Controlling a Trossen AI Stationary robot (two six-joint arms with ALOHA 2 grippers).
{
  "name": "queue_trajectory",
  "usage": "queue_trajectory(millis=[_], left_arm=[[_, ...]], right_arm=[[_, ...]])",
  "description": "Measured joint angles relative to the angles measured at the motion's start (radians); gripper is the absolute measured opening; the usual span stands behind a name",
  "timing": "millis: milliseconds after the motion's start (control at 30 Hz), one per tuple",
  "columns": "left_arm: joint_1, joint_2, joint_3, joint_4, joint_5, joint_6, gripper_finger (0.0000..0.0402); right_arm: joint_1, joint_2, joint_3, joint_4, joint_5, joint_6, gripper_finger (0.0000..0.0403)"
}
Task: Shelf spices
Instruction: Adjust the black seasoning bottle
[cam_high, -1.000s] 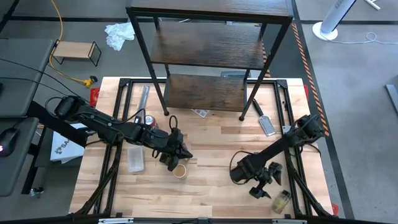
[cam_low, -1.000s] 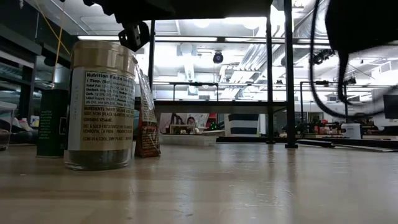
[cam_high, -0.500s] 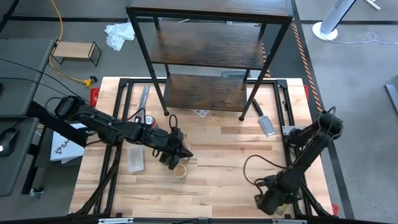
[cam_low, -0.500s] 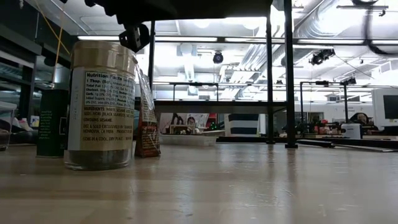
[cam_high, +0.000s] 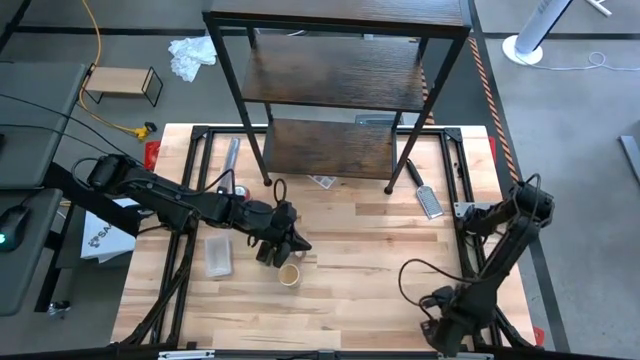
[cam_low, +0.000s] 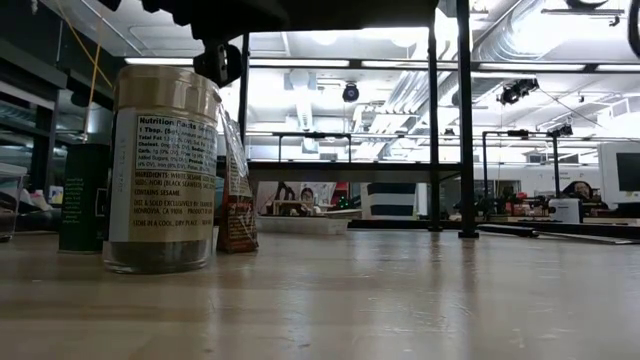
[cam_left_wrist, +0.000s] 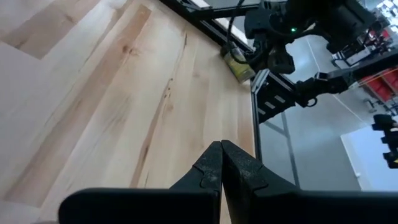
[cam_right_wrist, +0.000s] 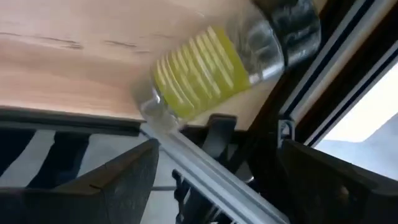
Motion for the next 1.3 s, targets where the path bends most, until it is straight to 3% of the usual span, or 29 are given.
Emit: queue_trajectory(millis=[167,400,633,1033,1133,1300], left_arm=[[0.005,0.000,0.000,0.016,-0.003,-0.001,0.0000],[0.016,0.000,0.000,0.033,-0.002,-0.082,0.0000],[0.013,0.000,0.000,0.039,-0.002,-0.113,0.0000],[0.013,0.000,0.000,0.038,-0.004,-0.121,0.0000],[0.014,0.000,0.000,0.037,-0.004,-0.121,0.0000],[0.014,0.000,0.000,0.032,-0.004,-0.120,0.0000]], right_arm=[[0.030,-0.004,0.002,-0.009,0.066,0.004,0.0336],[-0.048,0.007,-0.007,-0.022,0.283,0.020,0.0336],[-0.042,0.022,-0.035,-0.056,0.157,0.031,0.0336],[-0.016,0.026,-0.035,0.064,0.153,0.011,0.0336],[-0.029,0.023,-0.040,0.086,0.227,0.001,0.0336],[-0.096,0.026,-0.048,0.098,0.515,-0.081,0.0336]])
